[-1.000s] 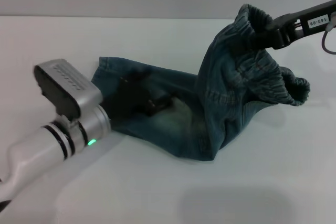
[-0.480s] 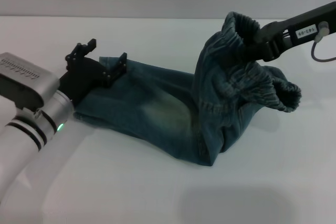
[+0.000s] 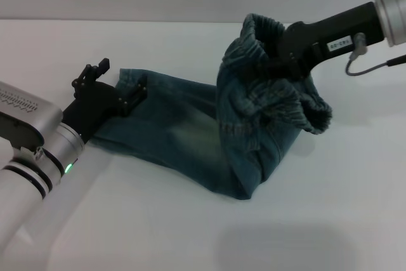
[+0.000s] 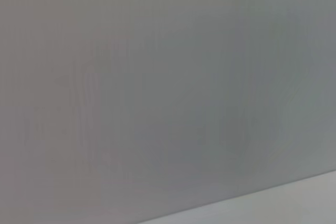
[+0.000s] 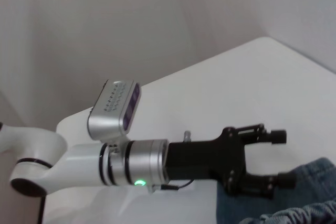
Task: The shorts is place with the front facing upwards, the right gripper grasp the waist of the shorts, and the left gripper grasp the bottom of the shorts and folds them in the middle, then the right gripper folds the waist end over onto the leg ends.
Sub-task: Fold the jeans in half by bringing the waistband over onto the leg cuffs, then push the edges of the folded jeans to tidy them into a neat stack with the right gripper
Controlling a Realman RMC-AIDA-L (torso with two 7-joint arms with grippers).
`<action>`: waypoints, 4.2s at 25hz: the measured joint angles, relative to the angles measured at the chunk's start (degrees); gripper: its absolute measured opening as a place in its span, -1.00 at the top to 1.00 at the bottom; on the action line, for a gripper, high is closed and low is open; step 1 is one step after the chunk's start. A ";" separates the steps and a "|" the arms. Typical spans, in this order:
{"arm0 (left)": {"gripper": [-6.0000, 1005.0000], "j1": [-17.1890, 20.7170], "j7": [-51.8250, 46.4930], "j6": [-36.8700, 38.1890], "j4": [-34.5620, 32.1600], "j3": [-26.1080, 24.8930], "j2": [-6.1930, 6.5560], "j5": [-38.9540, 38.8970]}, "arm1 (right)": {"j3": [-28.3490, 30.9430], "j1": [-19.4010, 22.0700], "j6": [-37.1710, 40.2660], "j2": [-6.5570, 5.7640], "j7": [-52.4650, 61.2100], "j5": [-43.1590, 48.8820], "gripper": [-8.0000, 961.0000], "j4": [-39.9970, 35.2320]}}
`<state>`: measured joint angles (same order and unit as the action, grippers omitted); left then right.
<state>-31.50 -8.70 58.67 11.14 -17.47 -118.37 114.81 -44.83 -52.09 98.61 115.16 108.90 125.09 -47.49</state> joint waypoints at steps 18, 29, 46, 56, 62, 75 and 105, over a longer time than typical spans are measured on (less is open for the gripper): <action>-0.68 4.26 2.70 3.21 0.45 -5.39 0.11 -0.38 | -8.18 -2.48 -9.77 3.11 -5.09 -0.05 0.80 4.24; -0.68 6.09 4.24 6.91 0.70 -11.56 0.07 -0.08 | -8.98 -3.59 -12.81 3.58 -4.60 -1.15 0.66 4.95; -0.68 5.32 4.39 3.71 0.70 -11.39 -0.04 0.07 | -12.72 -5.53 -13.43 3.48 -6.47 -1.50 -0.24 5.04; -0.68 4.64 4.39 3.82 0.28 -11.81 0.16 0.05 | -12.74 -3.37 -15.67 3.57 -6.45 -1.38 -0.24 6.02; -0.68 3.94 4.40 3.99 -0.07 -11.88 0.33 -0.03 | -12.74 -2.45 -14.87 3.53 -4.85 -1.21 -0.24 9.01; -0.68 1.77 4.40 3.13 -1.99 -11.88 0.18 -0.10 | -14.52 -1.73 -2.07 3.40 3.04 6.62 -0.24 9.68; -0.68 0.82 4.40 1.02 -1.56 -11.62 0.08 0.07 | -14.82 0.24 -16.59 2.86 3.52 10.44 -0.24 14.40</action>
<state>-30.68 -4.30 59.69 9.58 -29.09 -118.29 114.88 -59.65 -51.85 82.02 118.02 112.42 135.53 -33.10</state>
